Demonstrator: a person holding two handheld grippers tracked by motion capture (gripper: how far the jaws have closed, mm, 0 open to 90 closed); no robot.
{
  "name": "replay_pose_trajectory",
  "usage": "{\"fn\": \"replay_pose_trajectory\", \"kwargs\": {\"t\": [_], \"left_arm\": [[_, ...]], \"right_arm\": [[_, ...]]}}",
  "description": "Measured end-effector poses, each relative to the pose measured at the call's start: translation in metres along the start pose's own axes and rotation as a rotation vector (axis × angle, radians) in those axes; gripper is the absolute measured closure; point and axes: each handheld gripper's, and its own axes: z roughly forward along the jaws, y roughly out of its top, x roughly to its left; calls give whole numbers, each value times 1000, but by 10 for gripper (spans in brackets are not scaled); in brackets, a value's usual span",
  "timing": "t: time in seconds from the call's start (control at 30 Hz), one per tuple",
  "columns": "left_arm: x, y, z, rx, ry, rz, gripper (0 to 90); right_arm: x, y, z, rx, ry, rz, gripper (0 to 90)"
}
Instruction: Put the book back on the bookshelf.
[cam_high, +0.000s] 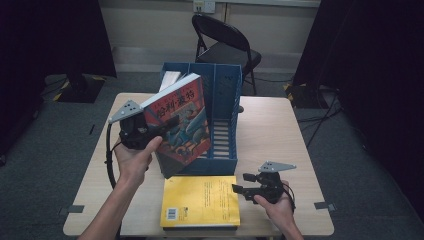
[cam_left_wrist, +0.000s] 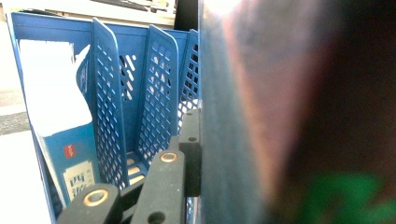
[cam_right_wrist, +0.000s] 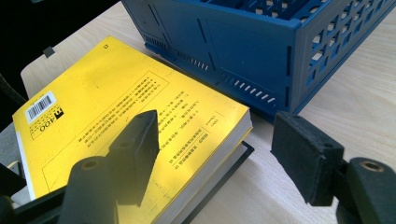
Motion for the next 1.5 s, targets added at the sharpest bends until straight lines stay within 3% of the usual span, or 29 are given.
{"fn": "replay_pose_trajectory", "kwargs": {"t": [0.13, 0.57, 0.73, 0.93, 1.1, 1.17, 1.37, 1.5], "left_arm": [[-3, 4, 8, 7, 26, 22, 746], [-4, 3, 33, 14, 68, 14, 746], [-6, 3, 39, 14, 123, 33, 746], [-2, 4, 46, 29, 149, 16, 745], [-2, 2, 55, 38, 179, 44, 746], [-2, 4, 60, 37, 208, 26, 746], [-3, 2, 67, 5, 231, 39, 746], [0, 3, 76, 29, 255, -1, 746]], "right_arm": [[-1, 0, 1, 4, 0, 2, 314], [0, -1, 2, 11, 10, 2, 315], [0, -1, 2, 13, 13, 0, 314], [0, -1, 3, 12, 14, -1, 314], [1, -1, 3, 18, 19, -5, 318], [1, -2, 4, 25, 23, -5, 317], [2, -2, 5, 30, 23, -12, 320], [4, -3, 7, 43, 25, -21, 321]]}}
